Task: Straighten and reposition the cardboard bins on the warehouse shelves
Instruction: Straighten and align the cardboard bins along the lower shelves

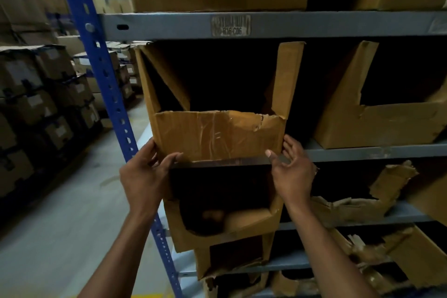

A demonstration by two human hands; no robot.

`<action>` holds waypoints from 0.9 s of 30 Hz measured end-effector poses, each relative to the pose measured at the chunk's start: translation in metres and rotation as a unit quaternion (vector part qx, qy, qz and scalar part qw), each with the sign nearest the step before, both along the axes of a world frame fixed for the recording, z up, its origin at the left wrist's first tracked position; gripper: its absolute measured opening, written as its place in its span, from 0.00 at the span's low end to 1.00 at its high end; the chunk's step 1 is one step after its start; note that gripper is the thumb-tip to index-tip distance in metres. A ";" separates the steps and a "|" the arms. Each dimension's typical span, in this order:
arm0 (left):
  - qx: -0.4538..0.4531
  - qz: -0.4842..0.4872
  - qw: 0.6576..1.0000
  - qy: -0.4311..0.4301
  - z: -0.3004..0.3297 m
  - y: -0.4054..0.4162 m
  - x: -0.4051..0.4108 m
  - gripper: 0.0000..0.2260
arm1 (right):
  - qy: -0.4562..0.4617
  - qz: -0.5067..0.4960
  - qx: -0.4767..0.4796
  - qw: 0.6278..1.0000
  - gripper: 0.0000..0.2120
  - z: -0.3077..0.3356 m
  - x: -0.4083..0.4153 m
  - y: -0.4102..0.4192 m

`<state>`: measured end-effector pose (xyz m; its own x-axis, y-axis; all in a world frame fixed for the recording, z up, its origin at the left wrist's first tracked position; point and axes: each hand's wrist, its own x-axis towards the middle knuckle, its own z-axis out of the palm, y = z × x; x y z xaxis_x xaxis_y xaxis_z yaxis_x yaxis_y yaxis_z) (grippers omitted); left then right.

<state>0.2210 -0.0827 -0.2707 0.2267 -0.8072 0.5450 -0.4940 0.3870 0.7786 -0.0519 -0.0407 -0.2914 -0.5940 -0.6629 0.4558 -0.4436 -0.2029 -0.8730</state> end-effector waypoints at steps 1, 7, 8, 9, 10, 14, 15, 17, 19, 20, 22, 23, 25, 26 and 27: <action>-0.001 0.005 1.000 0.003 -0.001 -0.007 0.000 0.29 | 0.005 -0.002 0.004 1.000 0.29 0.001 0.000 -0.008; -0.006 0.012 1.000 -0.001 -0.009 -0.026 0.006 0.26 | 0.044 -0.017 0.017 0.999 0.28 -0.004 -0.004 -0.027; -0.002 0.010 1.000 -0.006 -0.011 -0.026 0.007 0.26 | 0.041 -0.015 0.020 0.999 0.28 -0.004 -0.004 -0.026; 0.002 0.006 1.000 -0.010 -0.012 -0.026 0.007 0.26 | 0.032 -0.013 0.022 0.999 0.28 -0.003 -0.005 -0.025; 0.003 -0.001 1.000 -0.013 -0.012 -0.026 0.007 0.25 | 0.019 -0.010 0.023 1.000 0.28 0.000 -0.006 -0.023; -0.003 -0.014 0.999 -0.041 -0.010 -0.028 0.001 0.19 | -0.016 -0.013 0.013 1.000 0.28 0.008 -0.018 -0.014; -0.004 -0.016 0.999 -0.048 -0.009 -0.029 0.000 0.19 | -0.017 -0.015 0.012 1.000 0.27 0.008 -0.020 -0.013; -0.004 -0.021 0.998 -0.058 -0.010 -0.032 -0.001 0.19 | -0.020 -0.021 0.012 1.000 0.26 0.006 -0.022 -0.011; -0.013 -0.022 0.997 -0.075 -0.011 -0.032 -0.002 0.19 | -0.017 -0.027 0.012 0.999 0.25 0.006 -0.024 -0.012; -0.020 -0.020 0.996 -0.081 -0.012 -0.032 -0.003 0.20 | -0.013 -0.028 0.010 0.999 0.25 0.006 -0.025 -0.014; -0.030 -0.018 0.996 -0.079 -0.013 -0.031 -0.004 0.20 | -0.001 -0.029 0.007 1.000 0.25 0.005 -0.027 -0.017; -0.035 -0.016 0.996 -0.076 -0.013 -0.031 -0.005 0.21 | 0.010 -0.032 0.008 0.999 0.24 0.004 -0.027 -0.017; -0.045 -0.006 0.996 -0.075 -0.016 -0.031 -0.005 0.22 | 0.017 -0.033 0.005 0.999 0.25 0.000 -0.028 -0.017; -0.049 0.000 0.996 -0.075 -0.017 -0.030 -0.005 0.22 | 0.014 -0.030 0.001 0.999 0.25 -0.002 -0.029 -0.017; -0.053 0.006 0.996 -0.072 -0.018 -0.028 -0.005 0.23 | 0.016 -0.027 -0.001 0.999 0.25 -0.004 -0.030 -0.017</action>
<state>0.2160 -0.1111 -0.2887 0.1497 -0.7414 0.6541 -0.6032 0.4557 0.6546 -0.0822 -0.0575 -0.2949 -0.6140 -0.6285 0.4774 -0.4825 -0.1798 -0.8573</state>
